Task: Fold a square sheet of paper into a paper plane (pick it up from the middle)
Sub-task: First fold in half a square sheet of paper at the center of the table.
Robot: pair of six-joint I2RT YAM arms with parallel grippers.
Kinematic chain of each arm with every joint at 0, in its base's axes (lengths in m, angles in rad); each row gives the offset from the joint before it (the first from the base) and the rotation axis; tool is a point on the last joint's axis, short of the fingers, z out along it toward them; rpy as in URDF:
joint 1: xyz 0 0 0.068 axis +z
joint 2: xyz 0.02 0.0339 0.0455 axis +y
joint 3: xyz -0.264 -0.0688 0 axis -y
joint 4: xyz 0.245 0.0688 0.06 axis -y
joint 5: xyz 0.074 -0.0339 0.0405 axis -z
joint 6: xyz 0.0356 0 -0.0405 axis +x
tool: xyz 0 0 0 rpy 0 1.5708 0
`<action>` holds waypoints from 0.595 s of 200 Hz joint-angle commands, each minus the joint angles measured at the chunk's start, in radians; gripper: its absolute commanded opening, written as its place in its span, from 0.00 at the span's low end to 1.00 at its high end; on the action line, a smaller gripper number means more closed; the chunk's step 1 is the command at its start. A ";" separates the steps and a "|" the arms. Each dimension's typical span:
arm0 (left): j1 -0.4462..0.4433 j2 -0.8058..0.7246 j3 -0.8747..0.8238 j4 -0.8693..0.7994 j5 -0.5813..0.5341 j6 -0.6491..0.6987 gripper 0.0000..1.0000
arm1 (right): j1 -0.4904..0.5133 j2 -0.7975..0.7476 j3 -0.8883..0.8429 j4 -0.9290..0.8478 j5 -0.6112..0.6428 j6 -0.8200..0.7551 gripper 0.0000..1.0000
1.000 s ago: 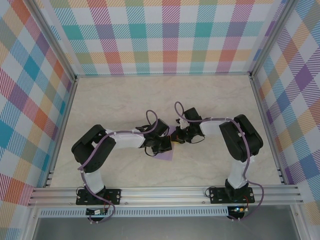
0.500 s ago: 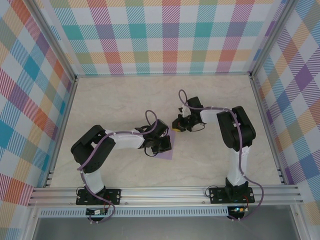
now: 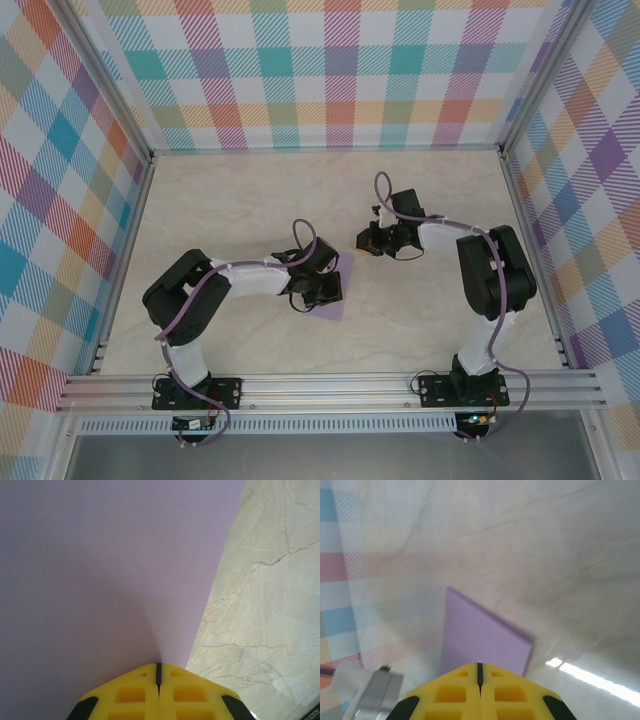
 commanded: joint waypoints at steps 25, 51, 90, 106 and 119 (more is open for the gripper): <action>-0.015 0.012 0.050 -0.075 0.008 0.053 0.00 | 0.069 0.043 -0.035 0.029 -0.067 0.016 0.00; -0.012 -0.003 0.076 -0.026 0.027 0.068 0.00 | 0.070 0.095 -0.008 0.014 -0.057 0.002 0.00; -0.004 0.016 0.123 0.037 0.070 0.101 0.00 | 0.069 0.160 0.052 -0.059 -0.027 -0.044 0.00; 0.004 0.047 0.137 0.048 0.077 0.108 0.00 | 0.068 0.174 0.066 -0.072 -0.022 -0.058 0.00; 0.010 0.072 0.151 0.043 0.078 0.118 0.00 | 0.070 0.184 0.078 -0.085 -0.019 -0.066 0.00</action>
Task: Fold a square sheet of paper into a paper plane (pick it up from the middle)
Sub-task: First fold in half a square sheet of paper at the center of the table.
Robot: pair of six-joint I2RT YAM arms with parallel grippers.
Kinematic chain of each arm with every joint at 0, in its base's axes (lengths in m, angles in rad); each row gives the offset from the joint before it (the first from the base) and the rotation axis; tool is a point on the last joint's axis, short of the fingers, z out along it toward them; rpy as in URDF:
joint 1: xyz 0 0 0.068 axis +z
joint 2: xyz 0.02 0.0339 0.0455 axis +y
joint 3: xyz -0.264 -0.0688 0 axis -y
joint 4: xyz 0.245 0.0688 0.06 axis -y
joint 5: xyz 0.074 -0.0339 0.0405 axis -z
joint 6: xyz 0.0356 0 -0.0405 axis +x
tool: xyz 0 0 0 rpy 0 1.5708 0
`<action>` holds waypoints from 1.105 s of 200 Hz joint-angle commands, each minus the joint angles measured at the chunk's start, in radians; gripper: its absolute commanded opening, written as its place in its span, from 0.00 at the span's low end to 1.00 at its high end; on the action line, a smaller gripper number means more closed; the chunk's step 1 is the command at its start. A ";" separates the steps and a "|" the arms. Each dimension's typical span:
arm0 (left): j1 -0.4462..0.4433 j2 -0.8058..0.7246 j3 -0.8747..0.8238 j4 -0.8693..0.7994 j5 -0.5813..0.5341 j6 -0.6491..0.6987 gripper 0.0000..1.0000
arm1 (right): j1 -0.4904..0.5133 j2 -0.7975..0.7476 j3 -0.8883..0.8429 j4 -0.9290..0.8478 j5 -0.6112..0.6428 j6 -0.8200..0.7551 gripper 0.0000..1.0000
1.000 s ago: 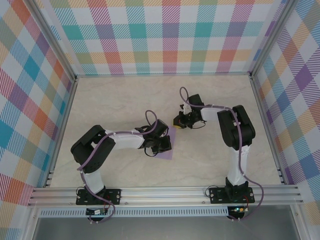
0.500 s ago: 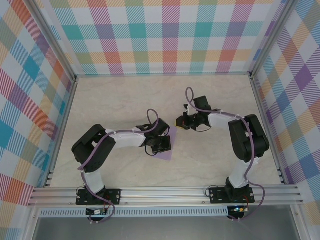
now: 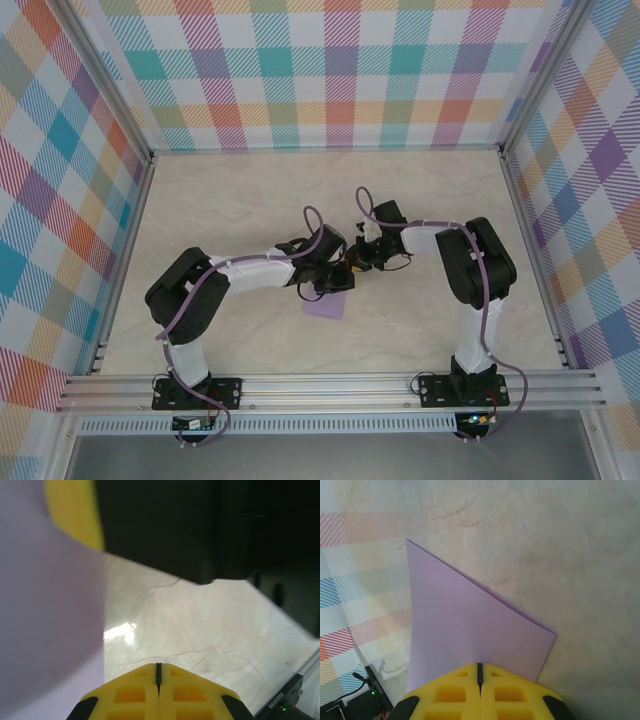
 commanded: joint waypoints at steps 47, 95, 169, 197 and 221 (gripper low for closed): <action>0.031 0.097 0.039 0.011 0.031 0.070 0.00 | -0.002 0.045 0.045 -0.066 0.012 -0.056 0.00; 0.032 0.095 -0.031 0.038 0.044 0.073 0.00 | -0.002 0.050 0.048 -0.078 0.025 -0.058 0.00; 0.025 0.028 -0.216 0.172 0.110 0.102 0.00 | -0.002 0.058 0.061 -0.106 0.040 -0.061 0.00; 0.017 -0.006 -0.241 0.169 0.120 0.134 0.00 | -0.002 0.064 0.065 -0.109 0.044 -0.061 0.00; 0.003 -0.032 -0.270 0.167 0.124 0.141 0.00 | -0.002 0.067 0.069 -0.115 0.046 -0.058 0.00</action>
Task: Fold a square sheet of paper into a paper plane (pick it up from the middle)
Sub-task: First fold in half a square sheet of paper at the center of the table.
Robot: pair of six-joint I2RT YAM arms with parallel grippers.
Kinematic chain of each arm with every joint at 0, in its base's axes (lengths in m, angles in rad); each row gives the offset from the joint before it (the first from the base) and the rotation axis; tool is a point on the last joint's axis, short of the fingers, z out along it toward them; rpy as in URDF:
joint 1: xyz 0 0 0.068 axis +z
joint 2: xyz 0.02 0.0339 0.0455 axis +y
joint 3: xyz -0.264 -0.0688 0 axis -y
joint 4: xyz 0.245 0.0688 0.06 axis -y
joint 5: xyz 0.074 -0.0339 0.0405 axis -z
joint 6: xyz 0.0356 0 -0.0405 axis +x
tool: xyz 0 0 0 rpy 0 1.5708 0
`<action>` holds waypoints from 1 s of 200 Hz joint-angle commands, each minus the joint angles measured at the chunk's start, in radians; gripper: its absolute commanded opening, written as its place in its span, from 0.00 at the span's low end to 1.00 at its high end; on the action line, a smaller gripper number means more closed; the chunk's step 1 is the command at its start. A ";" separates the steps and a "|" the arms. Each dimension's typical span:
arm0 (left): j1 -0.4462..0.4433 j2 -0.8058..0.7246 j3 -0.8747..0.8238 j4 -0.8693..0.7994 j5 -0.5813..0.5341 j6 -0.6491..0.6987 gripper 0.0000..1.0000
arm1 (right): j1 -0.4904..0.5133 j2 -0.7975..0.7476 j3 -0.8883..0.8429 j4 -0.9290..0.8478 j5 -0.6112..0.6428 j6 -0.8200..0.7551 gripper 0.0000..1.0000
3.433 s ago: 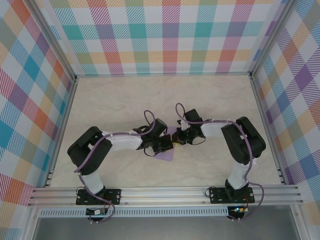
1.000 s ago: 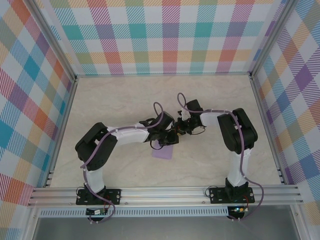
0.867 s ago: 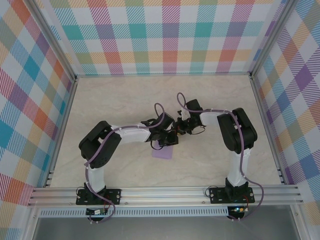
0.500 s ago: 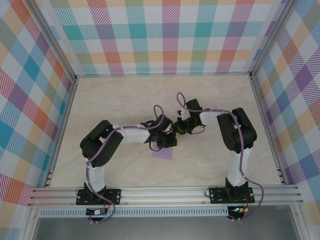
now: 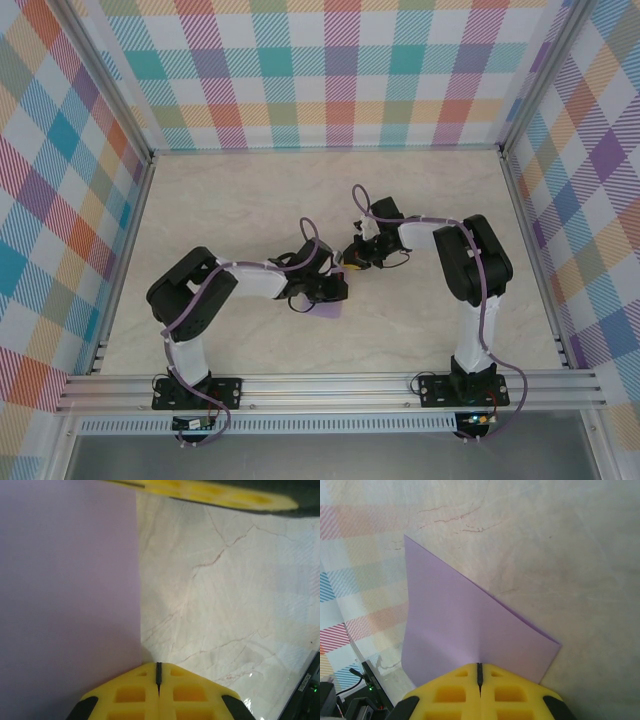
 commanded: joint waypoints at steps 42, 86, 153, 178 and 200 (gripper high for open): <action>-0.068 -0.076 -0.106 -0.084 0.052 0.025 0.00 | -0.002 0.041 0.011 -0.040 0.049 -0.026 0.00; -0.091 -0.125 -0.167 -0.075 0.047 -0.004 0.00 | -0.002 0.040 0.011 -0.044 0.050 -0.027 0.00; -0.083 -0.234 -0.085 -0.182 0.020 0.021 0.07 | -0.001 -0.001 0.051 -0.083 0.037 -0.030 0.00; -0.023 -0.283 -0.029 -0.259 -0.011 0.016 0.24 | 0.002 -0.081 0.083 -0.127 0.054 -0.029 0.04; 0.064 -0.329 -0.012 -0.356 -0.076 -0.003 0.39 | 0.027 -0.165 0.099 -0.181 0.126 -0.020 0.16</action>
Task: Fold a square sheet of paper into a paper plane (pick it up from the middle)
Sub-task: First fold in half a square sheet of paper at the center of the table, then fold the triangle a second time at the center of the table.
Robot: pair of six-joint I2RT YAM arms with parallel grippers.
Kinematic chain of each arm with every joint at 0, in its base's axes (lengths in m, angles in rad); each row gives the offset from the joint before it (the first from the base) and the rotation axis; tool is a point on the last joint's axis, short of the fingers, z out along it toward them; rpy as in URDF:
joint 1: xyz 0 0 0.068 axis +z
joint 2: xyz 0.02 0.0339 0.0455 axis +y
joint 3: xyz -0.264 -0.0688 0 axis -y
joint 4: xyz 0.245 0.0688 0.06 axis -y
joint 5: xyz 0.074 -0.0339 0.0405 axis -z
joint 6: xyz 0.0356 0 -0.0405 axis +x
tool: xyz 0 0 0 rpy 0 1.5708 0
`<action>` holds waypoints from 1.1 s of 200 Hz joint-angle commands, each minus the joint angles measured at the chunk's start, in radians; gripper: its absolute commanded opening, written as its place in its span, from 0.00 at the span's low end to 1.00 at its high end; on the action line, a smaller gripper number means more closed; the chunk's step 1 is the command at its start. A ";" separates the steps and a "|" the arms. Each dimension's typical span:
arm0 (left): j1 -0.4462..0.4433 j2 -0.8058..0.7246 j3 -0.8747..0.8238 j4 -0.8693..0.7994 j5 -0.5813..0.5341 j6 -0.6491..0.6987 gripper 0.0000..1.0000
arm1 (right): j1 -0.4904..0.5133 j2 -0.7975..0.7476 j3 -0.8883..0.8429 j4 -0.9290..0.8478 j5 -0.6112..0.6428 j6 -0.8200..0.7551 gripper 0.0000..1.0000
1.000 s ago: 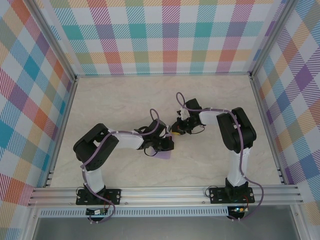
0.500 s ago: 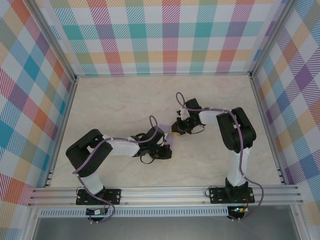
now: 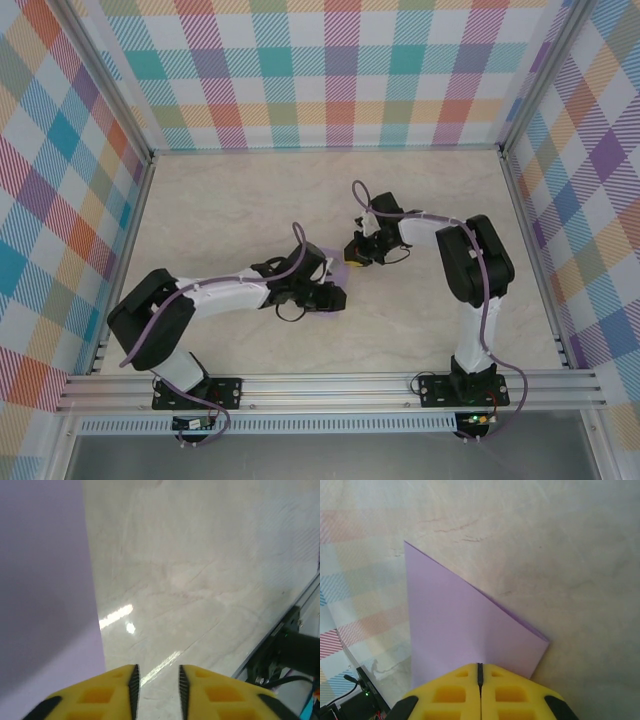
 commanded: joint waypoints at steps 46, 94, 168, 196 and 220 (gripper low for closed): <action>0.305 -0.147 0.005 -0.345 -0.242 -0.084 0.62 | 0.185 -0.215 0.069 -0.238 0.377 0.056 0.49; 0.414 -0.238 -0.047 -0.410 -0.280 -0.102 0.86 | 0.378 -0.167 0.146 -0.404 0.601 0.145 0.72; 0.388 -0.251 -0.146 -0.246 0.049 -0.168 0.93 | 0.367 -0.091 0.126 -0.296 0.396 0.276 0.69; 0.353 -0.236 -0.162 -0.200 0.080 -0.212 0.95 | 0.353 -0.062 0.124 -0.293 0.385 0.278 0.68; 0.322 -0.201 -0.159 -0.146 0.094 -0.243 0.94 | 0.345 -0.047 0.112 -0.290 0.385 0.278 0.67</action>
